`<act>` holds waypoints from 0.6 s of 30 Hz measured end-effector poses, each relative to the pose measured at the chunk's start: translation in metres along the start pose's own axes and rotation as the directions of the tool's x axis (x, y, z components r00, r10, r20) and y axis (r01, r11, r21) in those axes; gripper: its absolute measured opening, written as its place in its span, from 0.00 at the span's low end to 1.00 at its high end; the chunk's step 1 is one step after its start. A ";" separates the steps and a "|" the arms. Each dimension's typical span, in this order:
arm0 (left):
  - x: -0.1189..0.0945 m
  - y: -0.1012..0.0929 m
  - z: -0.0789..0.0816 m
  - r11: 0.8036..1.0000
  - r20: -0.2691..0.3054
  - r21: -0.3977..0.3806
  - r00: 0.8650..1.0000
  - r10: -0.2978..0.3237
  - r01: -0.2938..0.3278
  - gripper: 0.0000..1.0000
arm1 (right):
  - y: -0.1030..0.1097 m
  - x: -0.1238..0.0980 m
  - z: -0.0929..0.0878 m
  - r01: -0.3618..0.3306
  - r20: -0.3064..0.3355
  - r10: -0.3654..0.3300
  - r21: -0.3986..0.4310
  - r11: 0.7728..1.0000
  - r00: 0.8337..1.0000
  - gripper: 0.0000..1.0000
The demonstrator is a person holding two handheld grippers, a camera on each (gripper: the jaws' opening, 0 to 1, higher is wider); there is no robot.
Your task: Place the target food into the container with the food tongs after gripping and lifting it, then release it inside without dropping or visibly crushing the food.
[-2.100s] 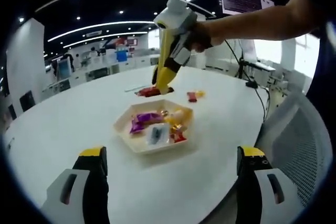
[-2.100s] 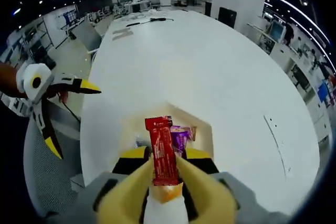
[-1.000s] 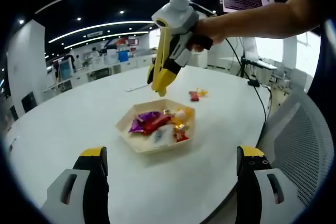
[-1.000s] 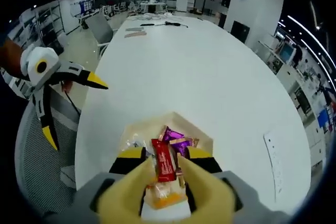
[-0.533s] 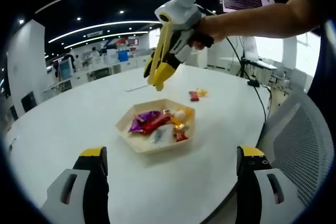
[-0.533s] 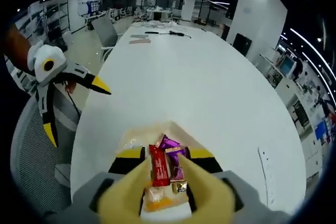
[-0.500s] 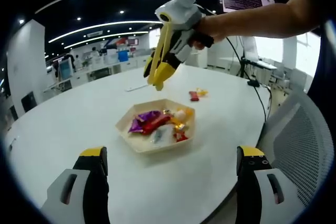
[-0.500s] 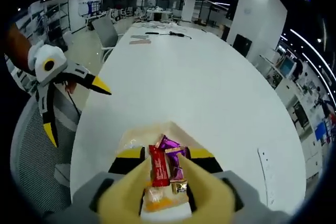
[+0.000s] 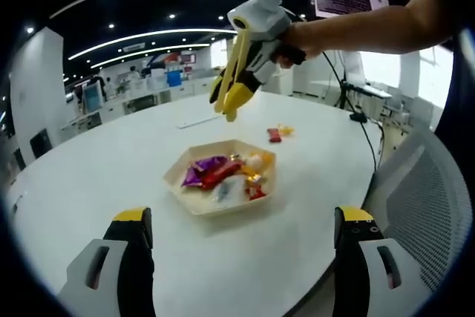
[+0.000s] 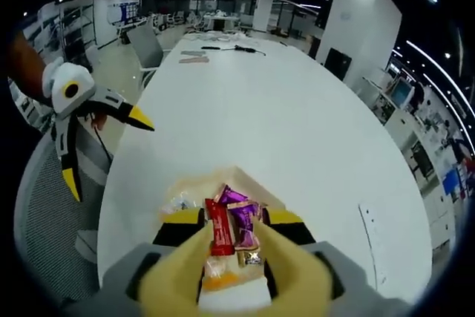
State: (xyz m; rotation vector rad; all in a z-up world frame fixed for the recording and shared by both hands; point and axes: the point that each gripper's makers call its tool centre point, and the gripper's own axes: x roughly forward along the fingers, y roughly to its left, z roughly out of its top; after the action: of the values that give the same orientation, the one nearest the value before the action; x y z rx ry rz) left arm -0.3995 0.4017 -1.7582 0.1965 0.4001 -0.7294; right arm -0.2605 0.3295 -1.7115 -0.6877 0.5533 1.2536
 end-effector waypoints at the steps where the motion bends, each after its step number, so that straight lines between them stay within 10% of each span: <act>1: 0.000 0.000 0.000 1.000 0.000 -0.003 1.000 0.001 -0.001 0.98 | -0.001 -0.001 -0.001 0.001 0.001 -0.001 0.009 1.000 1.000 0.30; 18: 0.000 0.001 0.000 1.000 0.002 -0.006 1.000 0.002 -0.002 0.98 | -0.019 -0.036 -0.038 0.056 -0.025 -0.055 0.044 0.997 0.998 0.29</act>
State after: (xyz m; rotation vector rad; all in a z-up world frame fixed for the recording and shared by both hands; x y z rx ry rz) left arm -0.3994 0.4023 -1.7578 0.1909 0.3999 -0.7266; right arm -0.2504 0.2749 -1.7088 -0.6776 0.5765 1.1791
